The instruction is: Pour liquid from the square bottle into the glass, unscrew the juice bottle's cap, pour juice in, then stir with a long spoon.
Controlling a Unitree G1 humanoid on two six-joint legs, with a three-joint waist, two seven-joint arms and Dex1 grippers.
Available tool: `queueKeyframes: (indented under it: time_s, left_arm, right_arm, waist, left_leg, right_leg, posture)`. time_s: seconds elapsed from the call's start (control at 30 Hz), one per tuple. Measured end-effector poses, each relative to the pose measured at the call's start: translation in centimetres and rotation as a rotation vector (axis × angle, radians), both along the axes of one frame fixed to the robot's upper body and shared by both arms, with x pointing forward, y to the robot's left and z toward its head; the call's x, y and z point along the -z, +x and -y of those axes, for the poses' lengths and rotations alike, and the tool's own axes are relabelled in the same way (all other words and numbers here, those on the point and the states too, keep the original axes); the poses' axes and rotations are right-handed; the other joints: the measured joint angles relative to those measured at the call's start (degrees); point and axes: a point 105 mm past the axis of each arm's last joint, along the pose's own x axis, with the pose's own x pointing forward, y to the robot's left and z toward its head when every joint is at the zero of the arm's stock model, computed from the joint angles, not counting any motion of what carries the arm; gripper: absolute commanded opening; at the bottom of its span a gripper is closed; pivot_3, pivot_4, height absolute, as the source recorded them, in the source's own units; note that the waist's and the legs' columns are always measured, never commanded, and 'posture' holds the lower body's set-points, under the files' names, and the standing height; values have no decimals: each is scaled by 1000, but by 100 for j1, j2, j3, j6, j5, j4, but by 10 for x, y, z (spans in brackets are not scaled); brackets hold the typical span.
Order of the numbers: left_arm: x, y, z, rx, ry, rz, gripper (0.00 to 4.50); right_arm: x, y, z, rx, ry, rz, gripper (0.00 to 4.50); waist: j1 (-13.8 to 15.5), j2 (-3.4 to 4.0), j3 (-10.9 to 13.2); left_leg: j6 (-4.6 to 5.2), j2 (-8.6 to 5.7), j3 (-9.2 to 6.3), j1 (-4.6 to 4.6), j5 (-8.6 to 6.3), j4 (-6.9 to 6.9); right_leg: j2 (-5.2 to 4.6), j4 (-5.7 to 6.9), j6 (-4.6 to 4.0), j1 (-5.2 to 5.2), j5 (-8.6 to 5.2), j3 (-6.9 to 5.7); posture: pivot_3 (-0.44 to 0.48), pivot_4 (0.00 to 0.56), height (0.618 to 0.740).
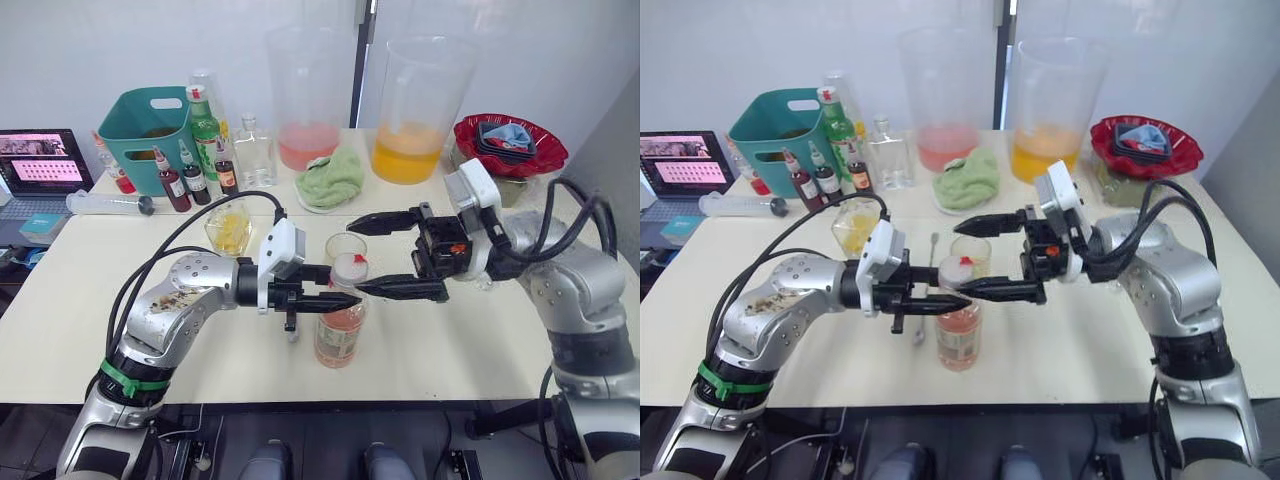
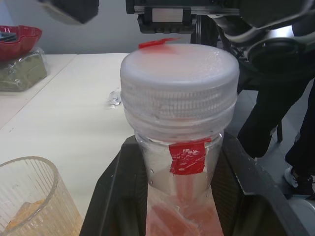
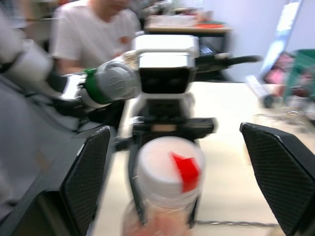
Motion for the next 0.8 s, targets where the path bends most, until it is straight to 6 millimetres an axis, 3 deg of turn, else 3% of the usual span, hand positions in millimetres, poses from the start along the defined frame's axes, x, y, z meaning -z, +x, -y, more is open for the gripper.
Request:
queueKeyframes:
  time_s: [0.2,0.5,0.6,0.8]
  left_arm:
    - [2,5,4,6,-29,-16,1255]
    - [2,7,9,24,-38,-27,1255]
    - [2,7,9,31,-39,-26,1255]
    - [3,9,9,28,-38,-26,1255]
  right_arm:
    - [15,-6,6,208,0,-66,4444]
    - [15,-22,1,279,-1,-83,4444]
    - [14,-22,1,297,6,-92,3663]
    - [16,-22,2,328,-29,-85,1630]
  waist:
    - [97,0,0]
    - [102,0,0]
    - [101,0,0]
    - [101,0,-1]
  left_leg:
    - [0,-7,8,0,0,4]
    - [-1,-5,15,1,1,4]
    - [-1,-5,15,2,1,4]
    - [0,-3,13,9,1,4]
  right_leg:
    - [-5,-6,1,10,0,-6]
    - [-1,-16,1,20,0,-10]
    - [0,-20,1,23,0,-11]
    - [2,-36,1,42,-1,-18]
  posture:
    - [0,150,740]
    - [0,150,740]
    - [0,150,740]
    - [0,150,740]
